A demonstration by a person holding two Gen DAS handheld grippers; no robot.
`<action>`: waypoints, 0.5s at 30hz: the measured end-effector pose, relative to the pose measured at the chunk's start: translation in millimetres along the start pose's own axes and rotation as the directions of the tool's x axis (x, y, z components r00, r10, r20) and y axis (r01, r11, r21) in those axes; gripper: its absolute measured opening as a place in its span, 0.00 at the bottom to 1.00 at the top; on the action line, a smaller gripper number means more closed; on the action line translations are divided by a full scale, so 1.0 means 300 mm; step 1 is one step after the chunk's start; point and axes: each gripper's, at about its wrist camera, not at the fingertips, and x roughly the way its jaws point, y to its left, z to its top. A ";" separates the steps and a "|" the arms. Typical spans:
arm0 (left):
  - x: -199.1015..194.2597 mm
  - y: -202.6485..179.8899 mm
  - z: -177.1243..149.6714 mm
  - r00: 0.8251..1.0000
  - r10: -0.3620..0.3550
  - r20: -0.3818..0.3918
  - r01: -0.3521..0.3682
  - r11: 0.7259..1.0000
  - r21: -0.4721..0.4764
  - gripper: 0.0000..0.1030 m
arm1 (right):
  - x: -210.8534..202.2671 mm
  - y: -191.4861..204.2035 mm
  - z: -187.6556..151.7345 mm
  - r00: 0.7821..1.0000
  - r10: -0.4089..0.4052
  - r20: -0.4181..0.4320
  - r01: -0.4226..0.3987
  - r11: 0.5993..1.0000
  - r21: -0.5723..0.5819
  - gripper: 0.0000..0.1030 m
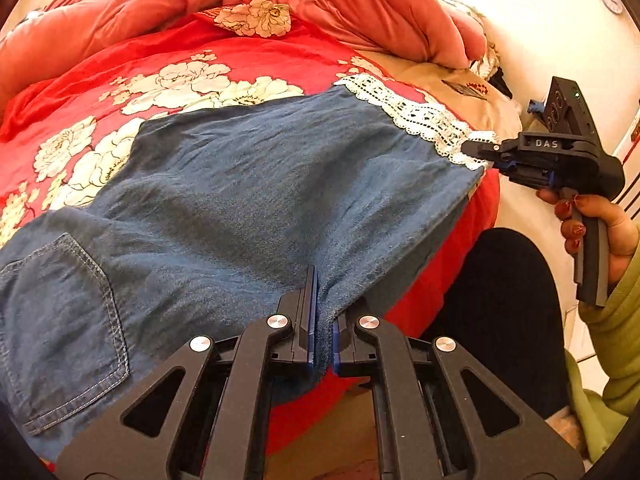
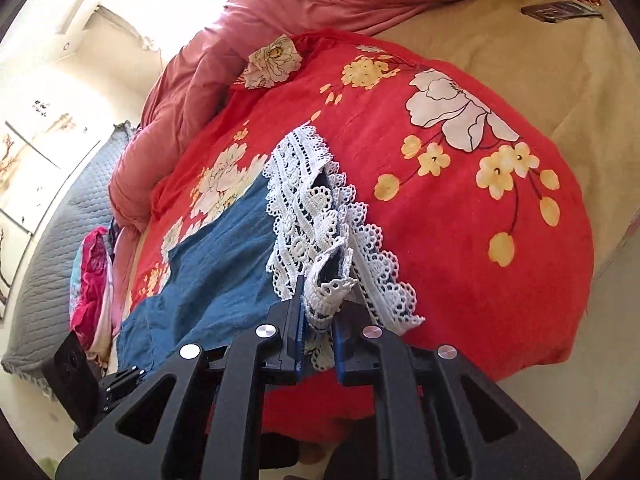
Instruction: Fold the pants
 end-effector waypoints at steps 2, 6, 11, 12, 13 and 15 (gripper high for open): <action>0.017 0.001 -0.003 1.000 0.009 -0.017 -0.009 1.000 0.002 0.02 | 0.010 -0.009 -0.005 1.000 -0.017 -0.016 0.017 1.000 -0.002 0.10; 0.040 -0.005 -0.012 0.999 0.026 -0.028 -0.025 1.000 0.019 0.04 | 0.011 -0.038 -0.015 1.000 -0.020 -0.018 0.020 1.000 0.020 0.14; 0.040 0.001 -0.015 1.000 0.013 -0.020 -0.013 1.000 0.014 0.04 | -0.055 -0.049 -0.017 0.997 -0.068 0.020 0.068 0.998 0.015 0.34; 0.037 -0.002 -0.014 1.000 0.013 -0.020 -0.013 1.000 0.015 0.06 | -0.073 -0.042 -0.015 0.994 -0.100 0.036 0.101 0.995 -0.008 0.34; 0.032 -0.009 -0.015 1.000 0.011 -0.018 -0.011 1.000 0.017 0.07 | -0.096 -0.032 -0.012 0.989 -0.135 0.058 0.137 0.990 -0.031 0.34; 0.016 -0.022 -0.019 1.000 -0.009 -0.011 0.010 1.000 0.023 0.19 | -0.131 0.004 -0.010 0.981 -0.166 0.102 0.175 0.980 -0.092 0.34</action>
